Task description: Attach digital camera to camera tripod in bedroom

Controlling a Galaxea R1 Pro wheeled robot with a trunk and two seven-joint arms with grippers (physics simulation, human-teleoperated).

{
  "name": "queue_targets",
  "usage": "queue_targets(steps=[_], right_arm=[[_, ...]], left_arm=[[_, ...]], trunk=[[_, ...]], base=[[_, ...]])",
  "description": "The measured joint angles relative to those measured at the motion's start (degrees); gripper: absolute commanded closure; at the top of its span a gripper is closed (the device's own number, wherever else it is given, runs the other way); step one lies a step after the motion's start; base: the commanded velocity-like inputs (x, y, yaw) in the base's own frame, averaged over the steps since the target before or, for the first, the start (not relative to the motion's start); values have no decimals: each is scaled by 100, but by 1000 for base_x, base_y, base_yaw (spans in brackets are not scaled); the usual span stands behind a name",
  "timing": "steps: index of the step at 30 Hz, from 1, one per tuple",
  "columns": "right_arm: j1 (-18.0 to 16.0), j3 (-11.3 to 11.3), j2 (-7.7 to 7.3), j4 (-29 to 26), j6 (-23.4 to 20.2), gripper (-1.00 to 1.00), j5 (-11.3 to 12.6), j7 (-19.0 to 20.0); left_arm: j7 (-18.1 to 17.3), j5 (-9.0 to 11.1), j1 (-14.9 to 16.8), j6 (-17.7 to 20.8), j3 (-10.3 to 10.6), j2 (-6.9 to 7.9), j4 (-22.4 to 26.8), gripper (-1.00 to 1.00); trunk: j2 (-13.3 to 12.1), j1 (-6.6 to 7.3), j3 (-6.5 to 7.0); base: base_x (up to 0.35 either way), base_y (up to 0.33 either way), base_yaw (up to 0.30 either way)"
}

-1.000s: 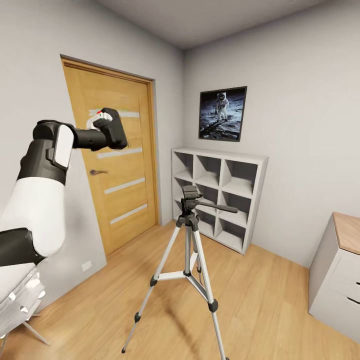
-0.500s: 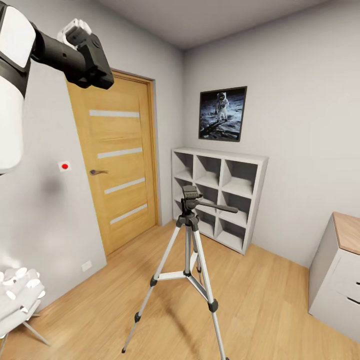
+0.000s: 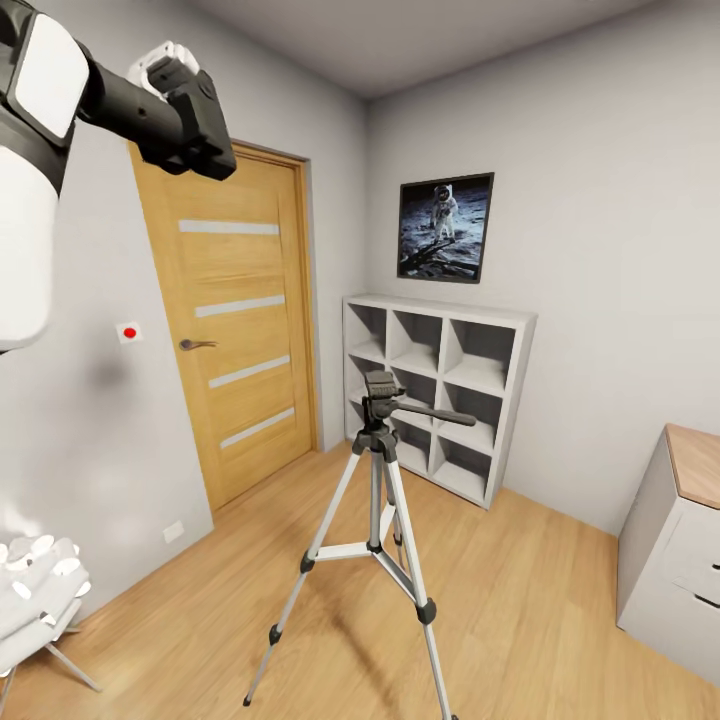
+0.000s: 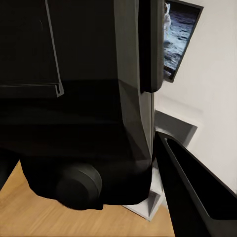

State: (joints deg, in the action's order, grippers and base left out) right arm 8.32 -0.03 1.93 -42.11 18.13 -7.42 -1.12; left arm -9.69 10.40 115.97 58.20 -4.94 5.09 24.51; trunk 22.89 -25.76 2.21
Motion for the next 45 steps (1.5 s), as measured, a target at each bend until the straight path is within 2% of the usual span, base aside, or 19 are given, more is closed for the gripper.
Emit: queue_targets(steps=[2, 7, 8, 11, 20, 30, 39, 45], right_arm=[[0, -1, -4, 227, 2, -100, -7, -5], [0, -16, -23, 359, 3, -100, -13, -16], [0, -19, -81, 418, 0, -100, -12, -20], [0, -21, -204, 610, -5, -100, -7, -23], [-1, -13, -219, 913, -14, -100, 4, -16], [-1, 3, -192, 1527, -14, -100, 3, -8], [-1, 0, -193, 1729, -14, -100, 4, -8], [-1, 2, -193, 1737, -14, -100, 4, -8]], left_arm=[[-184, 38, -3, 1, 182, -11, 0, 100], [-760, 5, -4, -11, 392, -15, -19, 100], [-915, -16, -6, -15, 503, -14, -28, 100], [-1054, -50, -12, -18, 677, -13, -36, 100], [-1097, -55, -18, -21, 735, -17, -42, 100], [-1100, -51, -22, -28, 765, -143, -47, 100], [-1104, -25, -22, -25, 740, -468, -36, 100], [-1109, -60, -22, -30, 735, -523, -33, 100]], trunk=[[0, 0, 0], [0, 0, 0], [0, 0, 0], [0, 0, 0], [0, 0, 0], [0, 0, 0], [0, 0, 0], [0, 0, 0]], base=[[0, 0, 0], [0, 0, 0], [0, 0, 0], [0, 0, 0], [0, 0, 0], [0, 0, 0], [0, 0, 0], [0, 0, 0]])
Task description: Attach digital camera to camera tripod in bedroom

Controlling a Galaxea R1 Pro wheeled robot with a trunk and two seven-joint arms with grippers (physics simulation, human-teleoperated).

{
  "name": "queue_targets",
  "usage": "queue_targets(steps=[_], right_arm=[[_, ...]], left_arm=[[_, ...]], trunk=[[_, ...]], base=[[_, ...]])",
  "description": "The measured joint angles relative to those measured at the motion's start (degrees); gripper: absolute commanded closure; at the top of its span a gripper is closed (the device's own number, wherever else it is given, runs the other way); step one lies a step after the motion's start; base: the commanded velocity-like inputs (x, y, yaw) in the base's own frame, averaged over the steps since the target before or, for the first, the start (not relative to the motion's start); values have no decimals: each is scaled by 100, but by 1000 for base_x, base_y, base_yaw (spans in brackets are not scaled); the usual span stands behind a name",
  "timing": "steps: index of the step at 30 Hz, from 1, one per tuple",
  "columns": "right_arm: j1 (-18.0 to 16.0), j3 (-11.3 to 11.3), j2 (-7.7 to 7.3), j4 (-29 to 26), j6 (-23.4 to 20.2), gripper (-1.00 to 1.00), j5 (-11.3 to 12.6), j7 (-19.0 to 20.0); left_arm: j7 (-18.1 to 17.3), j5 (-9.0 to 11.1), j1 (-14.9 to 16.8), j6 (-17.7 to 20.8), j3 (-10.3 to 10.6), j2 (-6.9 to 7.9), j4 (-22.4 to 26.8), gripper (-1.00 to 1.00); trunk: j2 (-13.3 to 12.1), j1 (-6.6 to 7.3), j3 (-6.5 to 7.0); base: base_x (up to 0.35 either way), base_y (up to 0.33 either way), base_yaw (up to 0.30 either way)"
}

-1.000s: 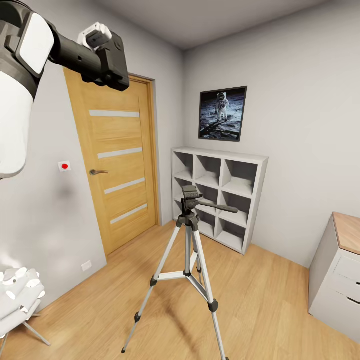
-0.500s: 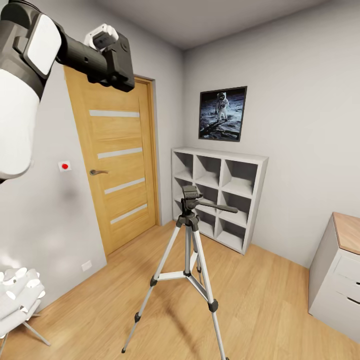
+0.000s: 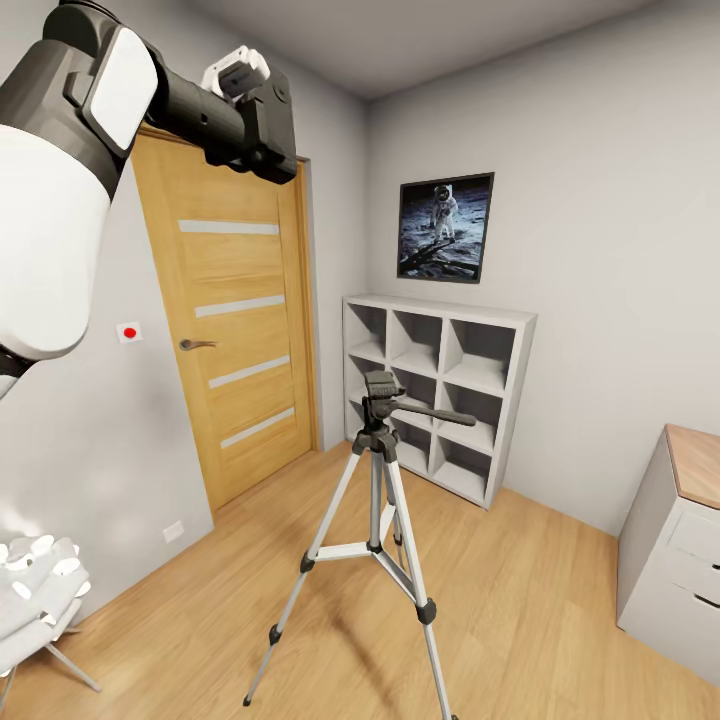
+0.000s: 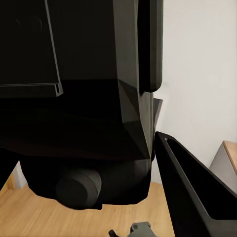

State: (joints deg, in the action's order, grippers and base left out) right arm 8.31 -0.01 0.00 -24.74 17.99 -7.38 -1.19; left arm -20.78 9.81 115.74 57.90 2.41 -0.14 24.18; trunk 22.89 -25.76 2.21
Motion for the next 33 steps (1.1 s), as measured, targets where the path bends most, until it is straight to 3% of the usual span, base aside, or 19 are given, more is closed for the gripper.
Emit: queue_targets(steps=[7, 9, 11, 12, 13, 14, 15, 16, 17, 18, 20, 22, 23, 24, 28, 30, 31, 32, 33], right_arm=[[0, 1, 0, 3, 0, -100, 0, 0], [0, 2, 0, 3, 0, -100, 0, 0], [0, 2, 0, 0, 0, -100, 1, 0], [0, 2, 0, 1, 0, -100, 1, 0], [0, 0, 0, 2, 0, -100, 1, 0], [0, 1, 0, 2, 0, -100, 0, 0], [0, 1, 0, 3, 0, -100, 0, 0], [0, 1, 0, 3, 0, -100, 0, 0], [0, 0, 0, 2, 0, -100, 0, 0], [0, 0, 0, 2, 0, -100, 0, 0], [0, 1, 0, 1, 0, -100, 2, 0], [0, 2, 0, 2, 0, -100, 0, 0], [0, 2, 0, 2, 0, -100, 0, 0], [0, 2, 0, 3, 0, -100, 0, 0], [0, 2, 0, 1, 0, -100, 0, 0], [0, 2, 0, 2, 0, -100, 0, 0], [0, 2, 0, 3, 0, -100, 0, 0], [0, 2, 0, 3, 0, -100, 0, 0], [0, 2, 0, 3, 0, -100, 0, 0]], left_arm=[[-19, 1, 1, 9, 18, 34, 36, 100], [-188, -12, 3, 16, 163, 102, 113, 100], [-835, 18, 6, 17, 830, 291, 138, 100], [-1027, 23, 6, 13, 1046, 337, 136, 100], [-1627, 154, 5, 16, 1804, 498, 118, 100], [-1843, 198, 5, -3, 2132, 561, 108, 100], [-2189, 451, 4, -3, 2750, 680, 85, 100], [-2327, 604, 8, -18, 3075, 749, 76, 100], [-2492, 1092, 17, -18, 3676, 894, 73, 100], [-2551, 1408, 24, -31, 3972, 969, 75, 100], [-2705, 2770, 47, -175, 4945, 1210, 104, 100], [-2763, 3973, 70, -509, 5715, 1458, 201, 100], [-2772, 4205, 78, -610, 5882, 1522, 257, 100], [-2782, 4573, 88, -772, 6156, 1627, 391, 100], [-2768, 5310, 104, -1027, 6857, 1891, 901, 100], [-2407, 6263, 106, -1227, 7263, 2021, 1267, 100], [-2268, 6512, 108, -1325, 7329, 2040, 1335, 100], [-1945, 7072, 112, -1553, 7444, 2070, 1470, 100], [-1410, 7916, 114, -1986, 7660, 2104, 1669, 100]], trunk=[[0, 0, 0], [1, 0, 0], [0, 0, 0], [0, 0, 0], [0, 0, -1], [-2, 0, 0], [0, 0, -1], [-1, 0, 0], [0, 0, 0], [-1, 0, 0], [-1, 0, 0], [0, 0, 0], [0, 0, 0], [0, 0, 0], [0, 0, 0], [0, 0, 0], [0, 0, 1], [-1, 0, 1], [0, 0, 1]], base=[[0, 0, 0], [0, 0, 0], [0, 0, 0], [0, 0, 0], [0, 0, 0], [0, 0, 0], [0, 0, 0], [0, 0, 0], [0, 0, 0], [0, 0, 0], [0, 0, 0], [0, 0, 0], [0, 0, 0], [0, 0, 0], [0, 0, 0], [0, 0, 0], [0, 0, 0], [0, 0, 0], [0, 0, 0]])
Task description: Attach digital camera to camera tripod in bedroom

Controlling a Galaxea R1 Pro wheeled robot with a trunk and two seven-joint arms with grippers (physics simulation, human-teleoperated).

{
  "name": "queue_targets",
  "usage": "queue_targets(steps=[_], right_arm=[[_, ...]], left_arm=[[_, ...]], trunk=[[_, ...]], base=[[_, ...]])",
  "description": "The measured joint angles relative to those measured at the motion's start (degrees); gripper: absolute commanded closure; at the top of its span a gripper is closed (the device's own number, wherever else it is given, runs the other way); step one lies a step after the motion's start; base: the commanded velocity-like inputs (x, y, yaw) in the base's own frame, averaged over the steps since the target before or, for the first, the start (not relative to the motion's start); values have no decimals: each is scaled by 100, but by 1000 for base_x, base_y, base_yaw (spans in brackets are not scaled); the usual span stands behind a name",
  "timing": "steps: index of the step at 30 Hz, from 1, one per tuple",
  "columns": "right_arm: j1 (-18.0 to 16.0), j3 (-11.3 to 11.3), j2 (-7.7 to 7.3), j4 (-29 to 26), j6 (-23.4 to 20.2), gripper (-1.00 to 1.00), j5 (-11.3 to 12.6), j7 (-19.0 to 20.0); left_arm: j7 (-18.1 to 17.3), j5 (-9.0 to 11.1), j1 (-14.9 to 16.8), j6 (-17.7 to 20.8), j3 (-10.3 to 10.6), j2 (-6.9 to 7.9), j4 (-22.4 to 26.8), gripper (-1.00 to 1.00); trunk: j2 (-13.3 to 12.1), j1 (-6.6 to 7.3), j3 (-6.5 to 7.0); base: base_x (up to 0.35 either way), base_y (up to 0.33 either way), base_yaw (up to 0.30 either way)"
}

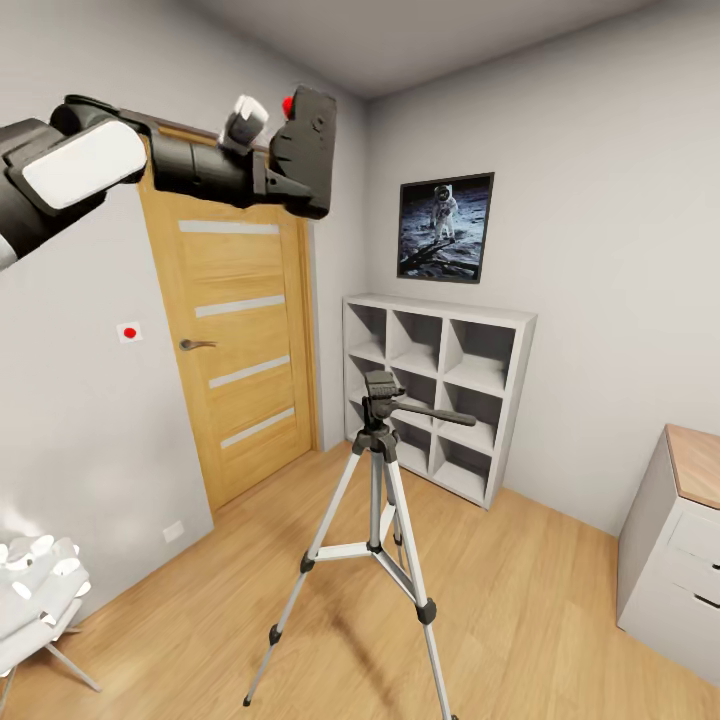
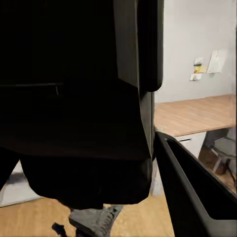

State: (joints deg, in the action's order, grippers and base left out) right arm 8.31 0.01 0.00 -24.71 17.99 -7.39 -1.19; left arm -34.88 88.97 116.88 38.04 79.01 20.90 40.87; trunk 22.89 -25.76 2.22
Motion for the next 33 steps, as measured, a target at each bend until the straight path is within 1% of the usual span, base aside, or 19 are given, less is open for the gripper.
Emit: queue_targets(steps=[2, 3, 4, 5, 8, 9, 11, 14, 17, 20, 22, 23, 24, 25, 26, 27, 29, 30, 33], right_arm=[[0, 0, 0, 0, 0, -100, 0, 0], [0, 0, 0, 0, 0, -100, 0, 0], [0, 0, 0, 0, 0, -100, 1, 0], [0, -1, 0, 0, 0, -100, 1, 0], [0, 0, 0, 0, 0, -100, 0, 0], [0, 0, 0, 0, 0, -100, 0, 0], [0, 0, 0, 0, 0, -100, 0, 0], [0, -1, 0, -1, 0, -100, 0, 0], [0, 0, 0, 0, 0, -100, 0, 0], [0, -2, 0, -1, 0, -100, 0, 0], [0, -1, 0, 0, 0, -100, 0, 0], [0, 0, 0, -1, 0, -100, 0, 0], [0, 0, 0, -1, 0, -100, 0, 0], [0, 0, 0, -1, 0, -100, 1, 0], [0, 0, 0, -1, 0, -100, 0, 0], [0, 0, 0, -2, 0, -100, 1, 0], [0, 0, 0, -3, 0, -100, 2, 0], [0, 0, 0, -1, 0, -100, 1, 0], [0, 0, 0, 0, 0, -100, 1, 0]], left_arm=[[356, 500, -4, -298, 202, 20, 131, 100], [647, 916, -5, -527, 391, 31, 254, 100], [890, 1225, -8, -705, 547, 38, 387, 100], [1087, 1434, -14, -844, 652, 37, 510, 100], [1508, 1681, -21, -1100, 775, -47, 688, 100], [1606, 1704, -22, -1139, 787, -85, 702, 100], [2025, 1754, -29, -1222, 808, -256, 714, 100], [2468, 1717, -33, -1259, 812, -456, 638, 100], [2670, 1668, -35, -1267, 812, -509, 592, 100], [2805, 1665, -36, -1277, 820, -454, 635, 100], [3273, 1687, -40, -1291, 826, -472, 667, 100], [3861, 1650, -40, -1332, 819, -596, 647, 100], [4133, 1658, -40, -1354, 813, -658, 647, 100], [4646, 1661, -42, -1392, 805, -795, 654, 100], [4903, 1661, -42, -1408, 801, -884, 657, 100], [5324, 1679, -44, -1431, 787, -1055, 658, 100], [5708, 1667, -47, -1434, 729, -1229, 638, 100], [5869, 1657, -48, -1421, 603, -1321, 584, 100], [5937, 1653, -43, -1345, 470, -1370, 579, 100]], trunk=[[-1, 0, -1], [0, 0, -1], [-1, 0, -1], [-1, 0, -1], [-1, 0, -1], [0, 0, -1], [-1, 0, -1], [-1, 0, -1], [0, 0, -1], [0, 0, -1], [-1, 0, -1], [0, 0, -1], [0, 0, -1], [0, 0, -1], [0, 0, -1], [0, 0, -1], [0, 0, 0], [1, 0, 0], [0, 0, 0]], base=[[0, 0, 0], [0, 0, 0], [0, 0, 0], [0, 0, 0], [0, 0, 0], [0, 0, 0], [0, 0, 0], [0, 0, 0], [0, 0, 0], [0, 0, 0], [0, 0, 0], [0, 0, 0], [0, 0, 0], [0, 0, 0], [0, 0, 0], [0, 0, 0], [0, 0, 0], [0, 0, 0], [0, 0, 0]])
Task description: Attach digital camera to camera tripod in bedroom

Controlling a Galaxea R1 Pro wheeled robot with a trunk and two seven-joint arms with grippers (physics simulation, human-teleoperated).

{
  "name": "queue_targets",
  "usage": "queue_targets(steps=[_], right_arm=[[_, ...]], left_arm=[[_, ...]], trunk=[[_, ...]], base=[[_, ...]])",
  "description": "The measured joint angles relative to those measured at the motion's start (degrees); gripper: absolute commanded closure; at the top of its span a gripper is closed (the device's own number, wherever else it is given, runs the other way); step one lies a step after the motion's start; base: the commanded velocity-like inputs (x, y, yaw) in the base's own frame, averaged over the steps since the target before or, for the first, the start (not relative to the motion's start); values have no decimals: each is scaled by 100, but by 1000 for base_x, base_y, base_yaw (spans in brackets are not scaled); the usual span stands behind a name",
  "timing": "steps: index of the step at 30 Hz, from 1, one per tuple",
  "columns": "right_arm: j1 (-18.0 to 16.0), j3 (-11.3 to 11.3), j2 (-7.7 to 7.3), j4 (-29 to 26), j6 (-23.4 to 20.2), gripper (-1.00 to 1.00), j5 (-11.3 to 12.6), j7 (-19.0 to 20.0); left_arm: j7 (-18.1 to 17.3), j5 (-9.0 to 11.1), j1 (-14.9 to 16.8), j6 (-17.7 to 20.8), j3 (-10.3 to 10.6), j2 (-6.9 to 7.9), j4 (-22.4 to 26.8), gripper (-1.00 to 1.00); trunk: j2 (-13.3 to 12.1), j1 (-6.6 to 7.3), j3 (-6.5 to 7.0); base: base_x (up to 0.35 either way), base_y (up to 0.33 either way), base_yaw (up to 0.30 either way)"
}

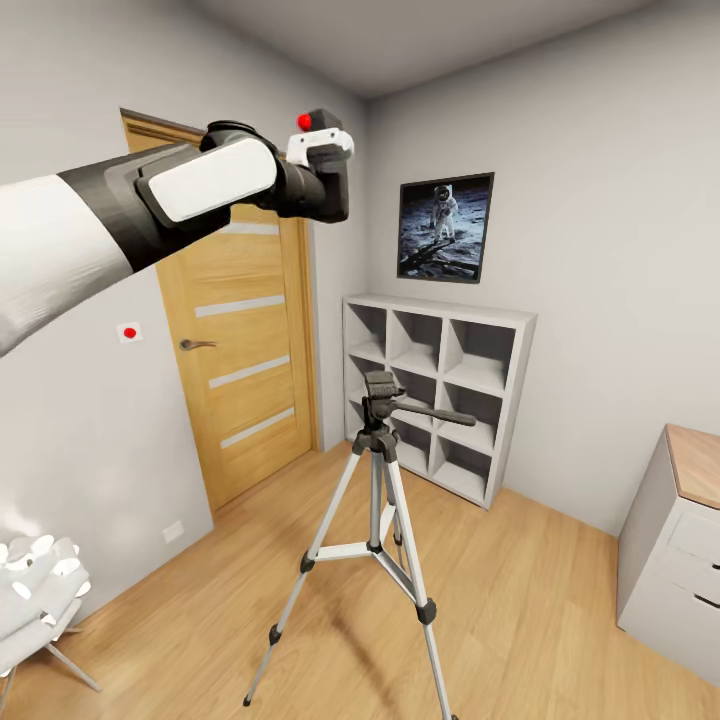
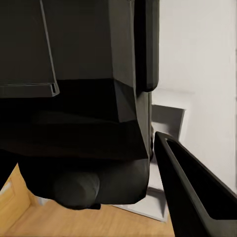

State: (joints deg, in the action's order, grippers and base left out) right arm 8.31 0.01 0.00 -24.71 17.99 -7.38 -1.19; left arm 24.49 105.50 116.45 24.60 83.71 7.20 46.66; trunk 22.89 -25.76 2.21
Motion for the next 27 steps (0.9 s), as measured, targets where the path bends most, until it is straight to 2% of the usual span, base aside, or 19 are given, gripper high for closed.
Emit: queue_targets(steps=[3, 5, 7, 8, 9, 10, 11, 13, 15, 17, 21, 23, 24, 27], right_arm=[[0, 0, 0, 0, 0, -100, -1, 0], [0, 0, 0, 0, 0, -100, -1, 0], [0, 0, 0, 0, 0, -100, -1, 0], [0, 0, 0, 1, 0, -100, -1, 0], [0, 0, 0, 1, 0, -100, -1, 0], [0, 0, 0, 1, 0, -100, -1, 0], [0, 0, 0, 0, 0, -100, -1, 0], [0, 0, 0, -1, 0, -100, -1, 0], [0, 0, 0, 0, 0, -100, -1, 0], [0, 0, 0, -2, 0, -100, -1, 0], [0, 0, 0, 0, 0, -100, -1, 0], [0, 0, 0, 0, 0, -100, -1, 0], [0, 0, 0, 0, 0, -100, -1, 0], [0, -1, 0, 1, 0, -100, -1, 0]], left_arm=[[-277, -7, 2, 154, -20, 116, 148, 100], [-878, -13, 2, 382, -9, 255, 246, 100], [-1949, -11, 4, 689, 72, 472, 296, 100], [-2198, -23, 7, 750, 100, 532, 303, 100], [-2627, 13, 15, 833, 163, 648, 318, 100], [-2850, 4, 20, 866, 196, 716, 330, 100], [-3529, -21, 29, 948, 307, 957, 385, 100], [-3856, -84, 32, 1034, 361, 1097, 409, 100], [-4019, -205, 34, 1204, 389, 1194, 421, 100], [-4101, -468, 35, 1457, 404, 1244, 430, 100], [-4247, -1497, 36, 1991, 533, 1253, 676, 100], [-4429, -1843, 37, 2060, 613, 1238, 817, 100], [-4642, -2180, 37, 2094, 661, 1223, 916, 100], [-4813, -2796, 38, 2109, 699, 1163, 967, 100]], trunk=[[0, 0, 0], [0, 0, 0], [0, 0, 0], [0, 0, 0], [0, 0, 0], [0, 0, 0], [0, 0, 0], [0, 0, 0], [-1, 0, 0], [-1, 0, 0], [-1, 0, -1], [0, 0, 0], [-1, 0, 0], [-1, 0, 0]], base=[[0, 0, 0], [0, 0, 0], [0, 0, 0], [0, 0, 0], [0, 0, 0], [0, 0, 0], [0, 0, 0], [0, 0, 0], [0, 0, 0], [0, 0, 0], [0, 0, 0], [0, 0, 0], [0, 0, 0], [0, 0, 0]])
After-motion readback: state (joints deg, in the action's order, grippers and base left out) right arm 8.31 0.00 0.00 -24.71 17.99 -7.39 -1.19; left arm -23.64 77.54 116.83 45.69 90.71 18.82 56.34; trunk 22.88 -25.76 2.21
